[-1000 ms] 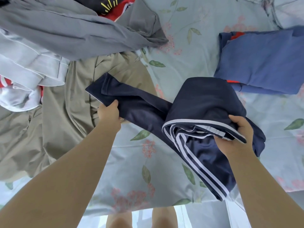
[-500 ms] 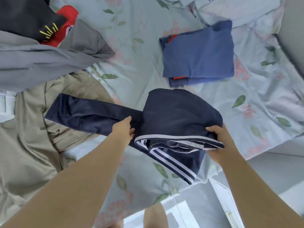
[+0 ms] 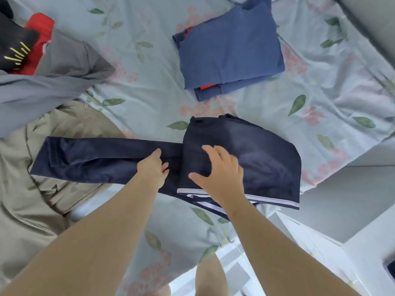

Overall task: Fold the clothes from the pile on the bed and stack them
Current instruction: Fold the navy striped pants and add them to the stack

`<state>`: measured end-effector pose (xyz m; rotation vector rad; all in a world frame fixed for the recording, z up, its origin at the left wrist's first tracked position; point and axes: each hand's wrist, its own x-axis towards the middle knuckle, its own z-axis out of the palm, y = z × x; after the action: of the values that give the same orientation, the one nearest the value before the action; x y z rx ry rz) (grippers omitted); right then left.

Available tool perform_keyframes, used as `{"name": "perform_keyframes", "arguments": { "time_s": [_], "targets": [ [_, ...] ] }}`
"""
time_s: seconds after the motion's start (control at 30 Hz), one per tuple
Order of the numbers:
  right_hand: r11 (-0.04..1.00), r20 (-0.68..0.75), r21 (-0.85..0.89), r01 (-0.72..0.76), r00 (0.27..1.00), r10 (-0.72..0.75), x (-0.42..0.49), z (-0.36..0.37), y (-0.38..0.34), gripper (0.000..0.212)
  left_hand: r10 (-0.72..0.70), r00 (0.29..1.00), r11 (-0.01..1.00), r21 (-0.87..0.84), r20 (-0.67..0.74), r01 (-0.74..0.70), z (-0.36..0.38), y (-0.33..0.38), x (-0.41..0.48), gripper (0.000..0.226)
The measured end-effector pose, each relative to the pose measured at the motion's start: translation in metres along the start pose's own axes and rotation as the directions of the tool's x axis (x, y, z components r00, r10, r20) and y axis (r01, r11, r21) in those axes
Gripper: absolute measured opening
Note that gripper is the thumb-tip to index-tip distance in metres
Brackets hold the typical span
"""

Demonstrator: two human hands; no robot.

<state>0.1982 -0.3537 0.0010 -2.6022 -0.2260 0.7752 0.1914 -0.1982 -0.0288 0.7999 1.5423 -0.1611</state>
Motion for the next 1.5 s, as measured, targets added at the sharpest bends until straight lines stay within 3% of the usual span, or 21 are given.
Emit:
{"name": "perform_keyframes", "arguments": {
  "time_s": [0.07,0.13,0.17,0.27,0.37,0.4,0.47,0.5,0.57,0.63,0.67,0.7,0.77,0.83,0.9,1.03,1.17,1.23,1.33,1.5],
  "targets": [
    [0.996,0.072,-0.066,-0.055,0.996,0.060,0.006,0.024,-0.014,0.083,-0.016,0.996,0.999,0.030,0.084,0.013,0.003,0.006,0.001,0.035],
    [0.984,0.085,-0.147,-0.098,0.990,0.111,0.012,0.034,-0.013,0.072,-0.067,0.988,0.998,0.004,0.142,0.067,0.004,0.011,0.007,0.035],
    [0.986,0.082,-0.108,-0.127,0.987,0.136,0.015,0.034,-0.007,0.062,-0.089,0.983,0.996,-0.010,0.161,0.092,0.005,0.014,0.009,0.034],
    [0.899,-0.068,0.297,-0.323,0.932,0.357,0.020,0.011,0.017,0.037,0.005,0.979,0.998,-0.062,0.206,0.008,0.011,0.024,0.012,0.037],
    [0.699,-0.229,0.579,-0.419,0.739,0.633,0.012,-0.013,0.051,0.025,0.268,0.915,0.946,-0.263,0.301,-0.190,0.019,0.034,0.009,0.031],
    [0.639,-0.233,0.636,-0.432,0.683,0.692,0.008,-0.017,0.059,0.022,0.320,0.890,0.940,-0.223,0.325,-0.257,0.021,0.032,0.009,0.028],
    [0.553,-0.196,0.696,-0.458,0.620,0.760,0.001,-0.019,0.069,0.016,0.355,0.859,0.889,0.153,0.368,-0.432,0.027,0.018,0.013,0.030],
    [0.536,-0.169,0.697,-0.477,0.617,0.769,0.000,-0.018,0.072,0.015,0.381,0.831,0.745,0.398,0.406,-0.536,0.030,0.008,0.016,0.032],
    [0.546,-0.126,0.666,-0.509,0.644,0.755,0.000,-0.017,0.073,0.015,0.431,0.691,0.256,0.656,0.580,-0.710,0.036,-0.011,0.019,0.030],
    [0.591,-0.111,0.613,-0.524,0.683,0.722,0.002,-0.014,0.068,0.019,0.373,0.536,-0.198,0.629,0.757,-0.752,0.042,-0.024,0.018,0.037],
    [0.621,-0.116,0.581,-0.526,0.702,0.702,0.003,-0.012,0.066,0.023,0.329,0.498,-0.374,0.595,0.802,-0.711,0.043,-0.029,0.017,0.046],
    [0.650,-0.120,0.551,-0.524,0.721,0.683,0.004,-0.009,0.065,0.027,0.293,0.497,-0.506,0.573,0.817,-0.644,0.044,-0.031,0.018,0.054],
    [0.685,-0.113,0.522,-0.508,0.755,0.646,0.005,-0.004,0.062,0.034,0.284,0.518,-0.639,0.562,0.807,-0.525,0.045,-0.029,0.021,0.063],
    [0.693,-0.102,0.519,-0.500,0.769,0.631,0.004,-0.003,0.061,0.037,0.294,0.497,-0.684,0.543,0.817,-0.487,0.050,-0.024,0.022,0.062],
    [0.765,-0.171,0.410,-0.497,0.782,0.600,0.002,-0.002,0.063,0.044,0.256,0.468,-0.710,0.493,0.846,-0.503,0.058,-0.021,0.021,0.062],
    [0.905,-0.352,0.208,-0.370,0.835,0.423,0.004,-0.003,0.063,0.068,0.149,0.531,-0.725,0.457,0.834,-0.515,0.076,-0.019,0.023,0.073],
    [0.904,-0.224,0.074,-0.422,0.876,0.427,0.018,-0.004,0.059,0.086,0.137,0.592,-0.730,0.485,0.794,-0.482,0.087,-0.009,0.025,0.088],
    [0.892,-0.113,0.059,-0.449,0.884,0.453,0.026,-0.005,0.062,0.077,0.194,0.587,-0.741,0.509,0.786,-0.437,0.080,-0.009,0.028,0.089],
    [0.887,-0.081,0.149,-0.437,0.889,0.451,0.029,-0.008,0.066,0.054,0.315,0.616,-0.669,0.629,0.722,-0.395,0.055,-0.006,0.041,0.085],
    [0.923,-0.155,0.146,-0.356,0.913,0.377,0.026,0.005,0.052,0.051,0.534,0.676,-0.418,0.854,0.508,-0.311,0.018,0.026,0.066,0.083]
  ]
}}
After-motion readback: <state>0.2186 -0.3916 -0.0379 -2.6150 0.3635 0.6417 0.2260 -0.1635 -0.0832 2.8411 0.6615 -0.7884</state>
